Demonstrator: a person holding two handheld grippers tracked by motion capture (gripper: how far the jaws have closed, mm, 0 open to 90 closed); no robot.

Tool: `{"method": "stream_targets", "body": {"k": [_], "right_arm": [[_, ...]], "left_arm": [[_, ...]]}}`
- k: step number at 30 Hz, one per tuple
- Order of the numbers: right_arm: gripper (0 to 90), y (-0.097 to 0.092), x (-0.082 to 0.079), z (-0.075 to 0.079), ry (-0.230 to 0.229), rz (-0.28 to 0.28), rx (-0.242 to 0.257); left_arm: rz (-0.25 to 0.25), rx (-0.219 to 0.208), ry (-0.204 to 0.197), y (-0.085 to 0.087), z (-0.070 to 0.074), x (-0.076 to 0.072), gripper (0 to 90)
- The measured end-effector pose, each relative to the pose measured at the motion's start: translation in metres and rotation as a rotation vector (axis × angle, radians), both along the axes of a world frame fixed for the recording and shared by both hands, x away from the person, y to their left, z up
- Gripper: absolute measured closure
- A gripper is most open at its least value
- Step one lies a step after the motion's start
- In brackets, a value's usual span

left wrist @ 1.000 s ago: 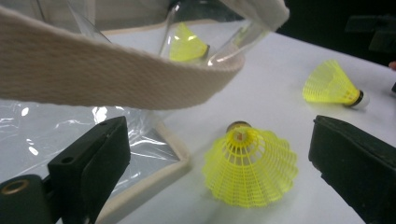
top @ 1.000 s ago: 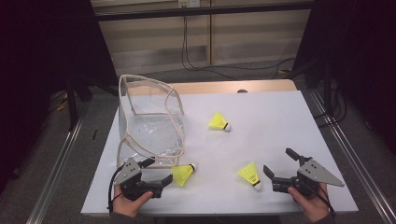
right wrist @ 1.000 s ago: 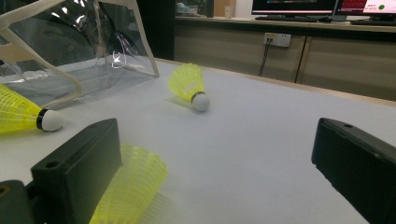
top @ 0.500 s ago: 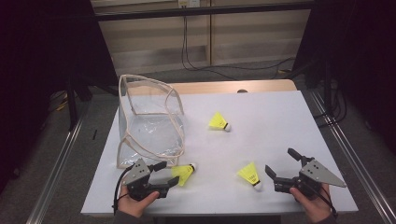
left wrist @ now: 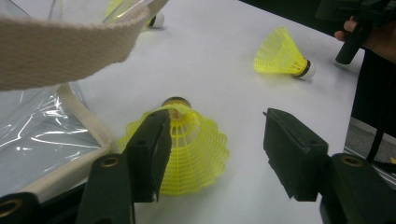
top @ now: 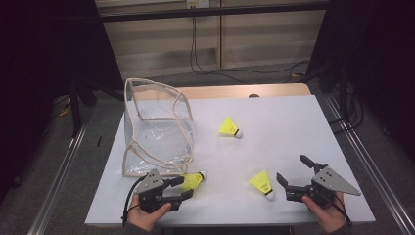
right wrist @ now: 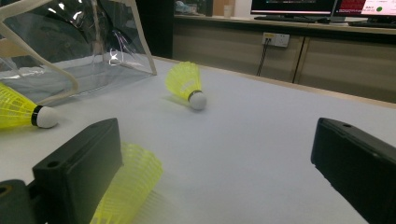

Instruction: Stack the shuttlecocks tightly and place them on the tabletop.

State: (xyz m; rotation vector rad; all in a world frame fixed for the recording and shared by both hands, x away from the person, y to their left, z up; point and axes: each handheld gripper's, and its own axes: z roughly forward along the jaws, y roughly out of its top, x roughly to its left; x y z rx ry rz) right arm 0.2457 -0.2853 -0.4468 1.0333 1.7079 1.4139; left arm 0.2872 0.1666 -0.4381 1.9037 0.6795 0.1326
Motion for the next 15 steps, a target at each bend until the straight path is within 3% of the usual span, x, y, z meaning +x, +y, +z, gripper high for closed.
{"method": "stream_targets", "body": {"k": [9,15], "right_arm": [[1.3,-0.003,-0.003,0.0,-0.002,-0.017,-0.001],[1.4,-0.007,-0.008,0.0,-0.005,-0.026,-0.007]], "left_arm": [[0.014,0.039,0.007,-0.013,-0.003,0.006,53.7],[0.028,0.055,-0.027,-0.018,-0.002,0.009,66.7]]}}
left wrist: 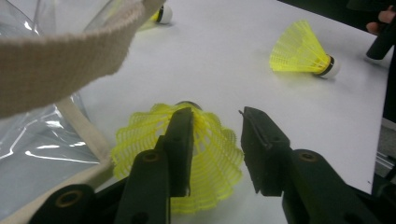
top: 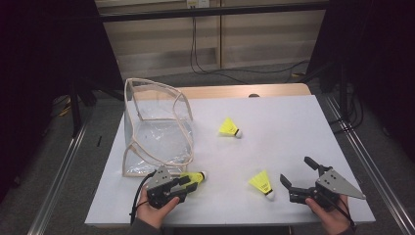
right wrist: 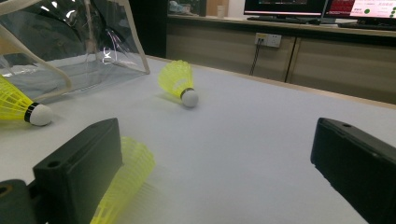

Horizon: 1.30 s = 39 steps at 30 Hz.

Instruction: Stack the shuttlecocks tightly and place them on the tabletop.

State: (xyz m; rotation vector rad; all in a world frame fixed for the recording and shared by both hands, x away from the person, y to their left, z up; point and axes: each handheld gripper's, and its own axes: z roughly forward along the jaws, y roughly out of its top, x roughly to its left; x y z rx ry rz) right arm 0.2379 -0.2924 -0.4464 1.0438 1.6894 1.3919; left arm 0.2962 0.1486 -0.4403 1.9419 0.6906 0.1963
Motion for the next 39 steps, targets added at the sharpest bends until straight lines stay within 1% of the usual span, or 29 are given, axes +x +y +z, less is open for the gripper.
{"method": "stream_targets", "body": {"k": [3,6,7,11,12,15,16,18,20,22,24,26,29,30,31,33,34,39], "right_arm": [[1.4,-0.002,-0.001,0.0,-0.001,-0.013,0.005],[1.4,-0.003,-0.001,0.0,-0.003,-0.013,0.007],[1.4,-0.003,0.0,0.0,-0.001,-0.015,0.003],[1.4,-0.001,0.001,0.0,-0.003,-0.01,0.001],[1.5,0.0,0.001,0.001,-0.004,-0.006,0.001],[1.5,0.001,0.002,0.001,-0.006,-0.004,0.0],[1.5,0.001,0.002,0.001,-0.006,-0.004,0.0],[1.5,0.001,0.002,0.001,-0.007,-0.004,-0.002],[1.5,0.001,0.002,0.001,-0.01,-0.004,-0.001],[1.5,0.0,0.002,0.001,-0.011,-0.008,0.001],[1.5,0.0,0.002,0.001,-0.011,-0.003,0.0],[1.5,0.001,0.002,0.001,-0.01,-0.004,-0.001],[1.5,0.001,0.002,0.001,-0.01,-0.003,-0.001],[1.5,0.001,0.002,0.001,-0.01,-0.003,-0.001],[1.5,0.001,0.002,0.001,-0.011,-0.004,-0.002],[1.5,0.001,0.002,0.001,-0.01,-0.003,-0.001],[1.5,0.001,0.002,0.001,-0.01,-0.002,-0.001],[1.5,0.001,0.002,0.001,-0.014,-0.002,-0.001]], "left_arm": [[-0.01,0.001,-0.008,-0.004,0.0,0.0,71.9],[-0.012,0.003,-0.012,-0.006,0.0,0.0,74.6],[-0.008,0.009,-0.017,-0.006,0.0,-0.001,77.7],[-0.011,0.016,-0.042,-0.009,0.002,-0.003,81.2],[-0.007,0.023,-0.057,-0.01,0.004,-0.004,83.5],[0.001,0.016,-0.081,-0.011,0.007,-0.005,86.8],[0.001,0.016,-0.081,-0.011,0.007,-0.005,87.2],[0.004,0.017,-0.1,-0.012,0.009,-0.005,87.8],[0.004,0.018,-0.098,-0.013,0.01,-0.006,88.2],[0.001,0.023,-0.103,-0.015,0.011,-0.006,88.4],[-0.008,0.026,-0.125,-0.019,0.013,-0.008,88.7],[-0.009,0.03,-0.13,-0.021,0.014,-0.008,88.8],[-0.01,0.022,-0.147,-0.025,0.016,-0.008,89.1],[-0.011,0.013,-0.142,-0.026,0.017,-0.008,89.1],[-0.013,0.016,-0.151,-0.029,0.019,-0.008,89.2],[-0.012,0.008,-0.147,-0.031,0.02,-0.008,89.2],[-0.013,0.005,-0.154,-0.032,0.021,-0.008,89.3],[-0.009,-0.004,-0.155,-0.039,0.023,-0.006,89.4]]}}
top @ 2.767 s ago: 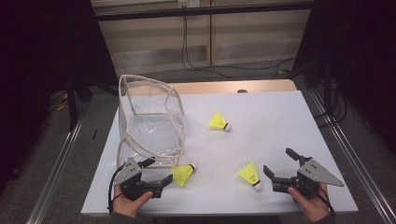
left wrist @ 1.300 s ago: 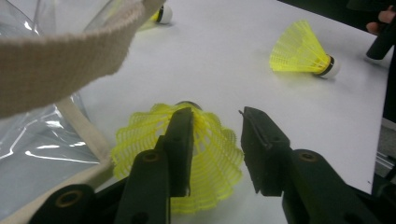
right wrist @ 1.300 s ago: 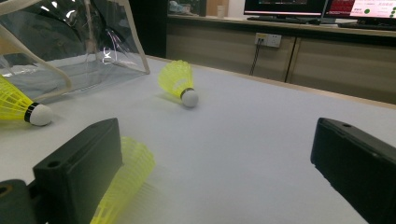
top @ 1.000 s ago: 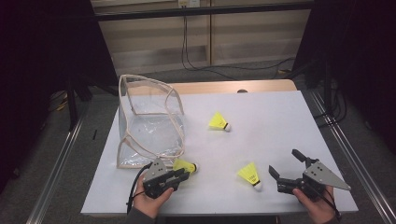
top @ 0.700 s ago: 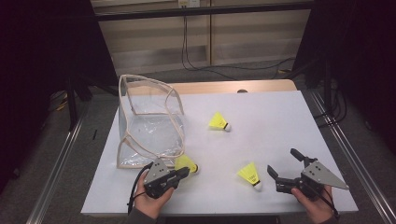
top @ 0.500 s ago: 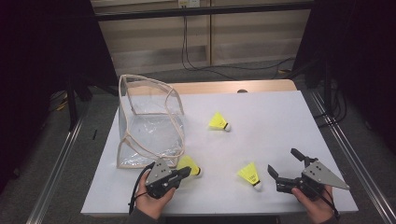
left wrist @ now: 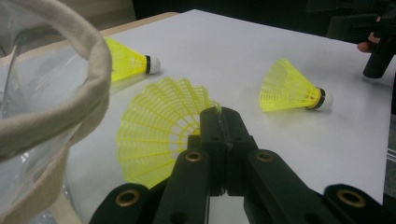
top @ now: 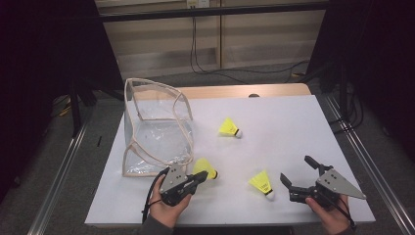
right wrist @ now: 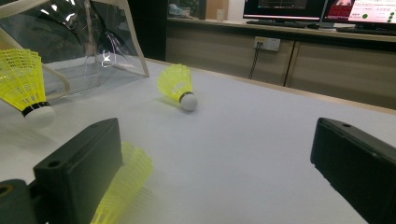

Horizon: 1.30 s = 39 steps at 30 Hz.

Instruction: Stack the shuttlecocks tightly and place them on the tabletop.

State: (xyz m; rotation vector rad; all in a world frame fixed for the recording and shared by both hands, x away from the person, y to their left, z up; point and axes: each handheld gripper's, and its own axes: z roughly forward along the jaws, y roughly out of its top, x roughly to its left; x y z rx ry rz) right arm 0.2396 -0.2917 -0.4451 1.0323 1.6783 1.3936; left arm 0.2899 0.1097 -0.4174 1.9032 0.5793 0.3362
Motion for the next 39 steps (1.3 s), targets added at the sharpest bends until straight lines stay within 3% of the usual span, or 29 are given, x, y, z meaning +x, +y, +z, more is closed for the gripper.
{"method": "stream_targets", "body": {"k": [10,18,39], "right_arm": [[1.6,0.001,0.0,0.0,0.0,0.005,-0.002],[1.5,0.0,0.0,0.0,-0.001,0.003,-0.001],[1.9,-0.001,0.0,0.0,-0.006,0.001,-0.002]], "left_arm": [[-0.003,-0.005,-0.019,-0.016,0.004,0.006,89.5],[0.008,-0.035,0.006,-0.03,0.007,0.012,89.5],[0.042,-0.046,0.019,-0.061,0.0,0.032,89.5]]}}
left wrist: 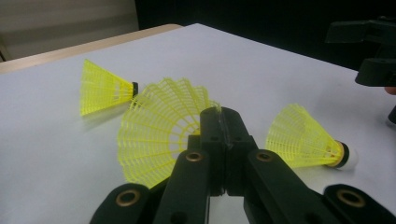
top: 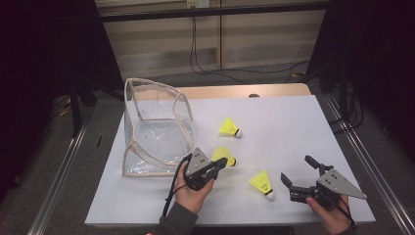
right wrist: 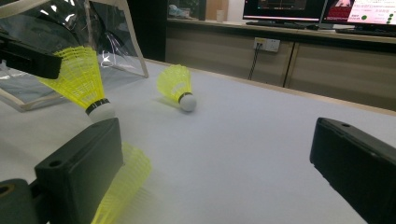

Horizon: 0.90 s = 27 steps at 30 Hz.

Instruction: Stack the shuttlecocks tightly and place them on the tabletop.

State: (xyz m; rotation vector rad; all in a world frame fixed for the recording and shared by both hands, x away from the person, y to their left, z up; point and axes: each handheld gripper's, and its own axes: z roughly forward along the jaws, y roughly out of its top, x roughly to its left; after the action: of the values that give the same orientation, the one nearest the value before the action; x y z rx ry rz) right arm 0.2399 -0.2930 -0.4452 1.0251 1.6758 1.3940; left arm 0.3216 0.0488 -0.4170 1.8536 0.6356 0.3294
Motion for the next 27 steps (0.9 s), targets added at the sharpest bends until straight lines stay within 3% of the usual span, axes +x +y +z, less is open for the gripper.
{"method": "stream_targets", "body": {"k": [4,27], "right_arm": [[1.9,0.0,0.0,0.0,0.0,-0.002,0.001],[1.9,0.0,0.0,-0.001,0.003,-0.001,0.003]], "left_arm": [[0.002,0.004,-0.021,-0.008,-0.001,0.0,89.6],[0.036,-0.016,0.002,-0.038,-0.003,0.014,89.5]]}}
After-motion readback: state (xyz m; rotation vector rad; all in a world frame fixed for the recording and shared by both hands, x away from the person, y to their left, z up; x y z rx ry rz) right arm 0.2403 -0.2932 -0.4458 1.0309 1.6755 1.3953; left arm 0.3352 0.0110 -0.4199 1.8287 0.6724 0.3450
